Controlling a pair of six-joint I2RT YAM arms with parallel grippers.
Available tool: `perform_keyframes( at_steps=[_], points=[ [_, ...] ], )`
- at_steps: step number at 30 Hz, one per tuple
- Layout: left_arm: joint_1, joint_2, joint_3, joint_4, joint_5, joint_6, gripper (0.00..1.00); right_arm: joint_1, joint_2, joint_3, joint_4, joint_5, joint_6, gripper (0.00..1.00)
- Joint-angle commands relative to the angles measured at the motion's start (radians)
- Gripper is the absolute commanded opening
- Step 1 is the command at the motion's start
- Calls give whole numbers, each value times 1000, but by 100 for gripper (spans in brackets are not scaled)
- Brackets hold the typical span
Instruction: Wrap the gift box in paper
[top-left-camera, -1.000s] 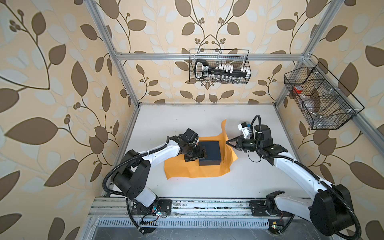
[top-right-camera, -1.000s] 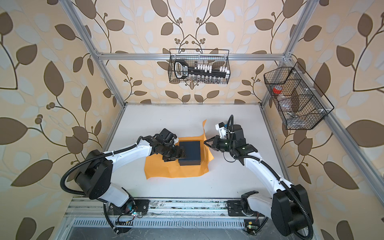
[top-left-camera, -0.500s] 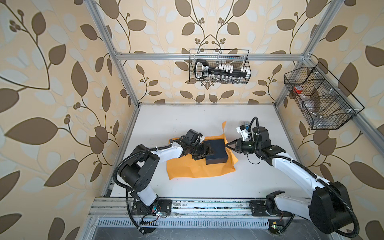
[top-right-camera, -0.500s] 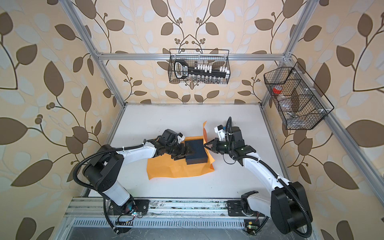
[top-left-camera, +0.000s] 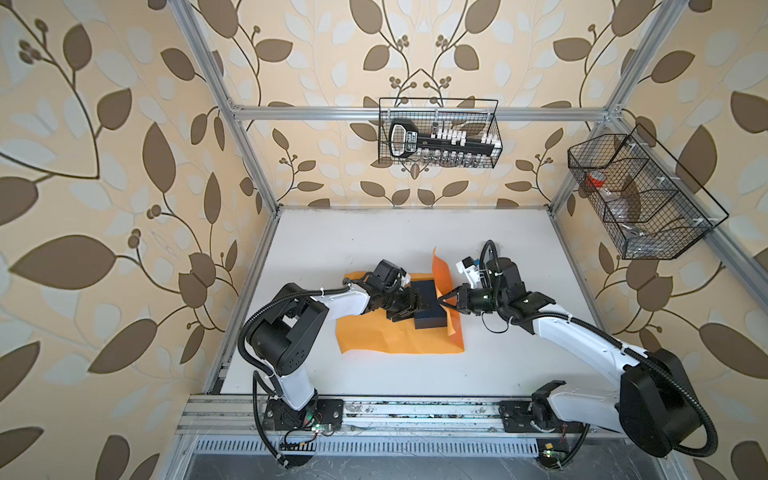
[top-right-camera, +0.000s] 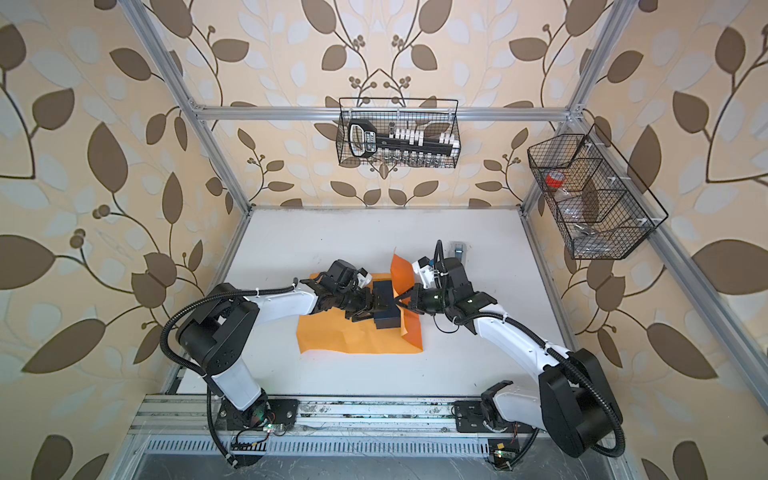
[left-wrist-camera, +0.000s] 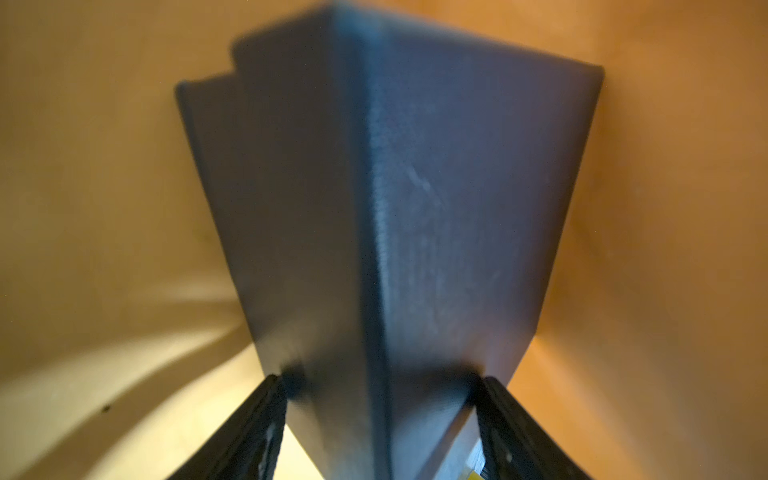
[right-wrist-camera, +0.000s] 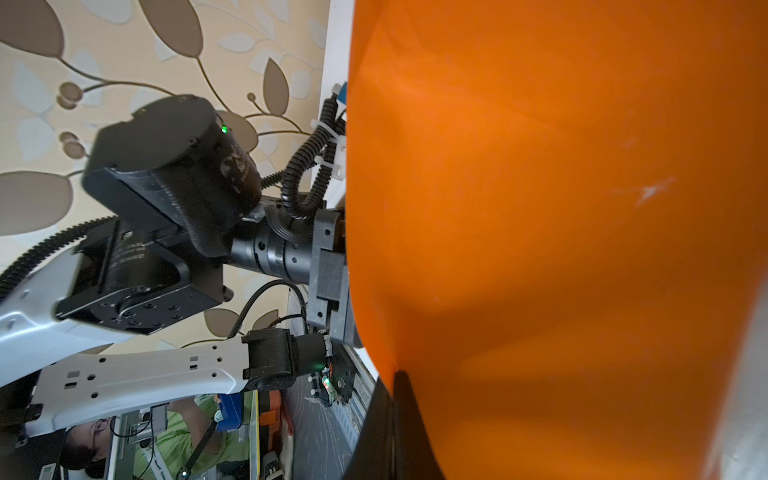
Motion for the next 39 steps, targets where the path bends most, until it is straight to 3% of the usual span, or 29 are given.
perform_keyframes(
  at_steps=[1, 14, 20, 31, 34, 39],
  points=[
    [-6, -25, -10, -2, -22, -3, 70, 42, 36, -6, 72, 20, 35, 0],
    [-5, -18, -30, 13, -15, -18, 62, 120, 181, 20, 155, 75, 60, 0],
    [-1, -67, 4, -135, -79, 21, 80, 120, 199, 18, 164, 80, 61, 0],
    [100, -176, 6, -293, -118, 116, 82, 120, 222, 53, 183, 70, 84, 0],
    [112, -170, 7, -343, -142, 152, 80, 121, 230, 64, 186, 69, 87, 0],
    [112, -194, -51, -373, -203, 165, 68, 120, 249, 94, 179, 69, 80, 0]
  ],
)
